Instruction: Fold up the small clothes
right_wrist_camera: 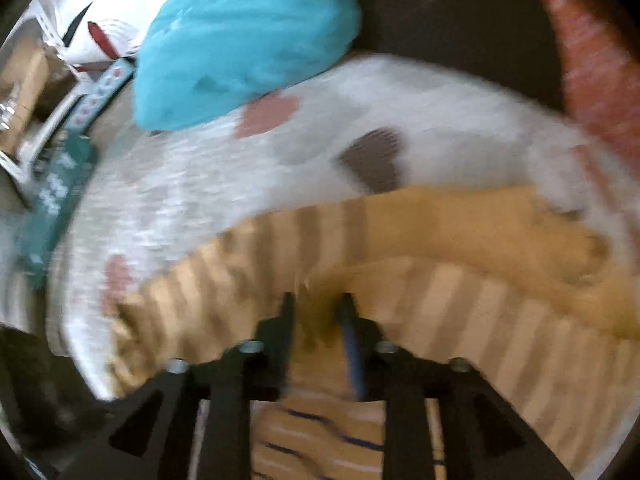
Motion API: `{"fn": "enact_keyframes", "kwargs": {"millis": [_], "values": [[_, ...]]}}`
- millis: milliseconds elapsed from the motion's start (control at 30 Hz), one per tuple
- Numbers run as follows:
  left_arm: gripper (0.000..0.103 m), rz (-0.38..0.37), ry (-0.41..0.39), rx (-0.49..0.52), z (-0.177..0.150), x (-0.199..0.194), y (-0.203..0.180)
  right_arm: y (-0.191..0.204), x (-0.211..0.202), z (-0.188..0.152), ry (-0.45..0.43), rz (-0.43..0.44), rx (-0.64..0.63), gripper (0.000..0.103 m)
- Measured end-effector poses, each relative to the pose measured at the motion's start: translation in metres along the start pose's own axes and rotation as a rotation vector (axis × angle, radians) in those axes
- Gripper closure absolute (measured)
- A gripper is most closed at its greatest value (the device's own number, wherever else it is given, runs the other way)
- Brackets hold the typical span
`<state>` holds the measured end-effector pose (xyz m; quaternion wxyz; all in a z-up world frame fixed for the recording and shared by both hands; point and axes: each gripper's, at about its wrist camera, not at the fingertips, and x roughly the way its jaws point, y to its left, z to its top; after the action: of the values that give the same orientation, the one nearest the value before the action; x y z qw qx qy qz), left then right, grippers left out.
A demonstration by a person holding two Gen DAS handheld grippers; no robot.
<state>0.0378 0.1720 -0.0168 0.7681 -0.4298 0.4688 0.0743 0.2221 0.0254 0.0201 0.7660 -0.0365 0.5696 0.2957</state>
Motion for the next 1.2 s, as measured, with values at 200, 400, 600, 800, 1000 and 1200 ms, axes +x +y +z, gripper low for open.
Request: {"fn": "enact_keyframes", "kwargs": {"millis": [200,400,600,800,1000,1200], "values": [[0.046,0.008,0.002,0.006,-0.001,0.001,0.0,-0.025,-0.033,-0.02,-0.082,0.003,0.047,0.051],[0.046,0.005,0.01,0.03,-0.006,0.004,-0.009,-0.166,-0.121,-0.094,-0.184,-0.281,0.309,0.05],[0.045,0.026,0.033,0.043,-0.012,0.014,-0.013,-0.258,-0.16,-0.165,-0.165,-0.399,0.522,0.043],[0.045,0.086,0.032,0.064,-0.019,0.02,-0.011,-0.262,-0.131,-0.174,-0.194,-0.327,0.573,0.042],[0.045,0.105,0.034,0.068,-0.02,0.022,-0.01,-0.255,-0.122,-0.16,-0.165,-0.389,0.522,0.096],[0.045,0.1,0.044,0.094,-0.023,0.027,-0.019,-0.285,-0.135,-0.163,-0.126,-0.527,0.522,0.087]]}}
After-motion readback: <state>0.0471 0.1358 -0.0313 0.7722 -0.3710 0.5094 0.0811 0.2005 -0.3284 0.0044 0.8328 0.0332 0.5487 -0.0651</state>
